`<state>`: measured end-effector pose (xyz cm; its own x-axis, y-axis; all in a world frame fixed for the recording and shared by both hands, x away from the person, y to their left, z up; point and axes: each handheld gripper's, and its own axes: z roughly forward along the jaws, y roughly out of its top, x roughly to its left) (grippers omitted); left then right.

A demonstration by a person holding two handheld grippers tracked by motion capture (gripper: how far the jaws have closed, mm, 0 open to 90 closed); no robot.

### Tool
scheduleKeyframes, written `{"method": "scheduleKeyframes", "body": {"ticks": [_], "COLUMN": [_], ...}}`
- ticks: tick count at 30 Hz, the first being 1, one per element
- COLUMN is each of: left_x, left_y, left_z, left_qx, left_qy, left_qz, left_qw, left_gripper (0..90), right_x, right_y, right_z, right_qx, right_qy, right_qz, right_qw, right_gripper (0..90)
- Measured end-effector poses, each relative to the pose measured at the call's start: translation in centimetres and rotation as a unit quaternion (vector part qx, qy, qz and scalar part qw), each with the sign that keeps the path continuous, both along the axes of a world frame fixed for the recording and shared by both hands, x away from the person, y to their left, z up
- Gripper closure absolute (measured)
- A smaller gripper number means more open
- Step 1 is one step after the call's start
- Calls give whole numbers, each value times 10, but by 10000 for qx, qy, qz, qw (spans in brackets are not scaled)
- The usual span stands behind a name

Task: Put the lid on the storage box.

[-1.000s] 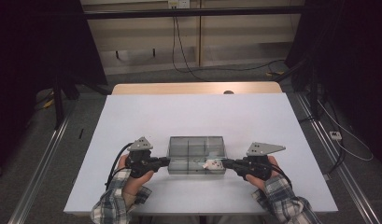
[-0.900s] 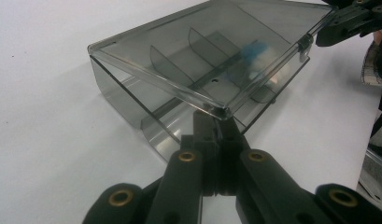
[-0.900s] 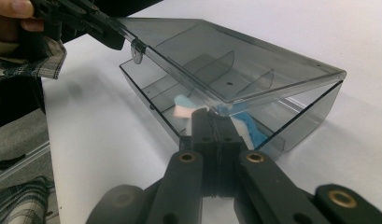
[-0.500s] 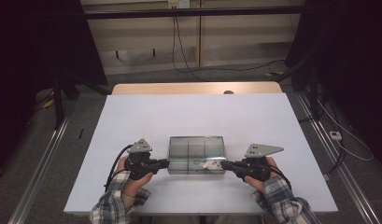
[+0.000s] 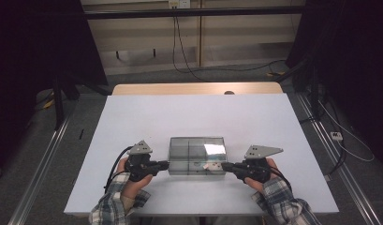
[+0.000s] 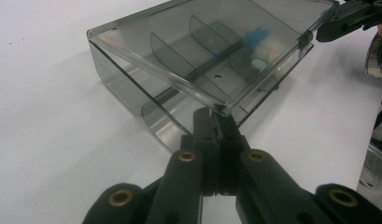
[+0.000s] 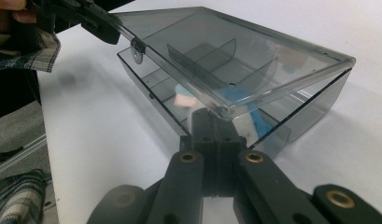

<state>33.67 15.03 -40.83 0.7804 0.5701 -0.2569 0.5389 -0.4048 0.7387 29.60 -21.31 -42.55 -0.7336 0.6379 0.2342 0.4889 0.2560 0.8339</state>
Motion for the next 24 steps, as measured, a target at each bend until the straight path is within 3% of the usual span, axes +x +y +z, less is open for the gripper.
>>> {"method": "scheduleKeyframes", "body": {"ticks": [24], "left_x": [-8], "left_y": [4], "left_z": [-2], "left_qx": [127], "left_qy": [-23], "left_qz": [-12], "left_qw": [9999], "left_gripper": [897], "right_x": [-9], "right_y": [5], "right_z": [-3], "right_qx": [-74], "right_qy": [10], "right_qz": [88], "right_qw": [9999], "right_gripper": [900]}}
